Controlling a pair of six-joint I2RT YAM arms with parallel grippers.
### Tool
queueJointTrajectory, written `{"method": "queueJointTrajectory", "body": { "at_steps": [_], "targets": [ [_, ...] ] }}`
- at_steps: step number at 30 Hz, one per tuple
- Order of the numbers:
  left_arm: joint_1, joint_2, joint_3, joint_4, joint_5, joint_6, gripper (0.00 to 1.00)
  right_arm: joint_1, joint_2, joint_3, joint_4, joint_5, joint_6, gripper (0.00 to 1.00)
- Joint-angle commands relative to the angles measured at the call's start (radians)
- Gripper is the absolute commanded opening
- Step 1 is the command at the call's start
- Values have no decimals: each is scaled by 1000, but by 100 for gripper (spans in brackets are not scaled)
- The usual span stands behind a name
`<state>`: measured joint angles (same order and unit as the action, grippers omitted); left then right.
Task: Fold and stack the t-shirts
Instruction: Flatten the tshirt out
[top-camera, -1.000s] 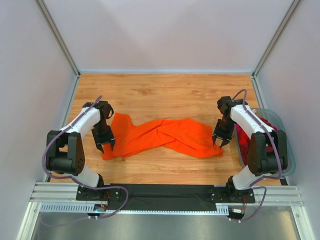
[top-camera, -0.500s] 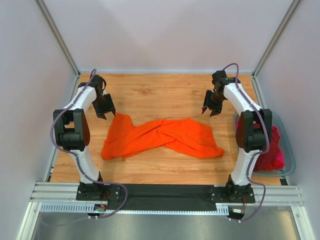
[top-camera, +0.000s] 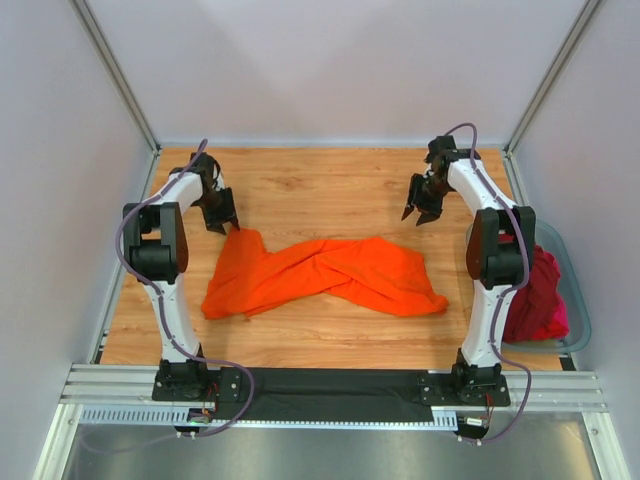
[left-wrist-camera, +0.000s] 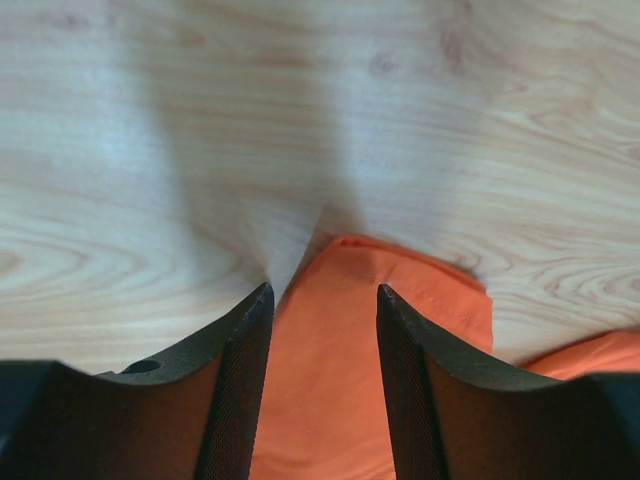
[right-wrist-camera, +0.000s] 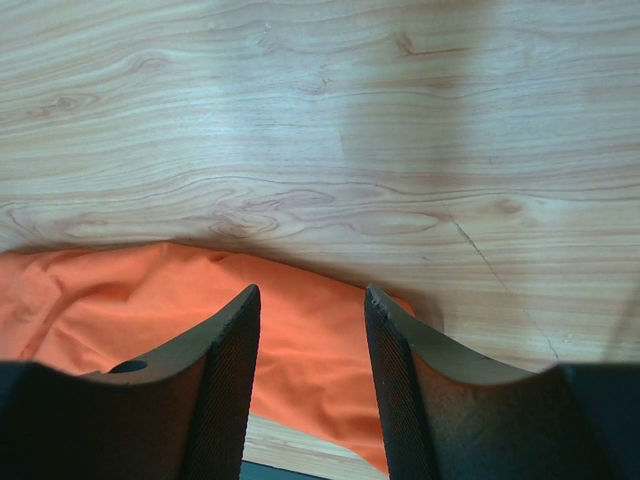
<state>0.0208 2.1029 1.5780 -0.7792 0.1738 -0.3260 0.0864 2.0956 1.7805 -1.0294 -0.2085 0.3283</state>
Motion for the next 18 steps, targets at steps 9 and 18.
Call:
{"method": "queueJointTrajectory", "body": {
  "at_steps": [9,18],
  "targets": [
    [1,74,43,22,0,53,43,1,1,-29,38,-28,-15,50],
    [2,-16,11,26,-30,28,3,12,126,8,81,-184,-70,59]
  ]
}}
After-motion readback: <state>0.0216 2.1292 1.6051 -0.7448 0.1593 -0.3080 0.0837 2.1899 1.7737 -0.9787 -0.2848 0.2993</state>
